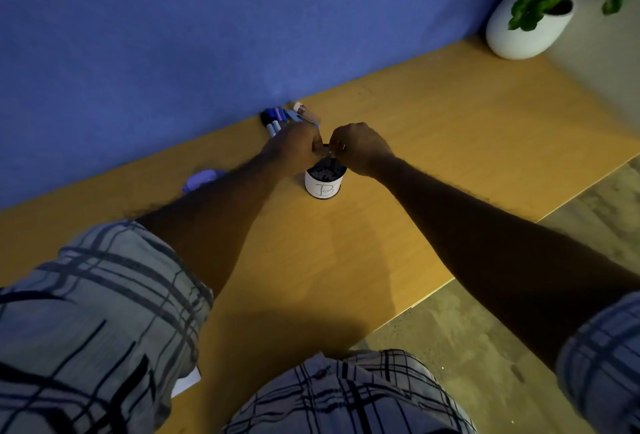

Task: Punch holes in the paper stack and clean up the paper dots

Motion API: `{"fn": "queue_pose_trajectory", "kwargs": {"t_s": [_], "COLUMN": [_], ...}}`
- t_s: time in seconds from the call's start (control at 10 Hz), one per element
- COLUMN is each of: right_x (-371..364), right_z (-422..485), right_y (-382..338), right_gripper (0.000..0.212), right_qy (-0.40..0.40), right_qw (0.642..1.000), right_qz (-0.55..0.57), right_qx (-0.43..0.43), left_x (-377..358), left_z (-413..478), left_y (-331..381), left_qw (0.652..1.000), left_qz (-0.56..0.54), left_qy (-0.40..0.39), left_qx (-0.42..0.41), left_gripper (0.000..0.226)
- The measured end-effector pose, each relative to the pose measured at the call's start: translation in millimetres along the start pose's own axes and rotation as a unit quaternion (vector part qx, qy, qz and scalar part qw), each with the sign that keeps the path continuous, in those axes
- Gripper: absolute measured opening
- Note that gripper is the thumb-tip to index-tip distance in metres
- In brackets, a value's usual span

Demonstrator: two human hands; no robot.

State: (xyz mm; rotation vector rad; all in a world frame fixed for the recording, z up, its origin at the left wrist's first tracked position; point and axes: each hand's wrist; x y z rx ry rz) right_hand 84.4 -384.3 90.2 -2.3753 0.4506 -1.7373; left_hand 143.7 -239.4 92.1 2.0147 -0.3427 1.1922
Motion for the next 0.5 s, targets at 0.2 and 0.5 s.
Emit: {"fn": "queue_pose_trajectory", "kwargs": {"t_s": [0.2, 0.5], "right_x": [0, 0], "right_z": [-2, -10], "right_y": [3, -5], "right_gripper": [0.022, 0.013], "right_qy": [-0.002, 0.002], "right_qw": [1.000, 0.992], "right_qz": [0.011, 0.117], "right_qx": [0.009, -0.041], "left_x": [4, 14], "left_z": [-8, -31], "left_y": [-6, -15], "left_qw": [1.000, 0.999], "left_qz": [0.018, -0.041], "left_qy": [-0.024, -0.018], "left_qx": [0.003, 0.017], "left_gripper": [0.034, 0.027]}}
Point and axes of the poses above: each hand's wrist, its own z-axis towards the middle knuckle, its own x-axis out of the back of the hand, y = z × x, and after that the axes turned 11 degrees about -y, right-handed
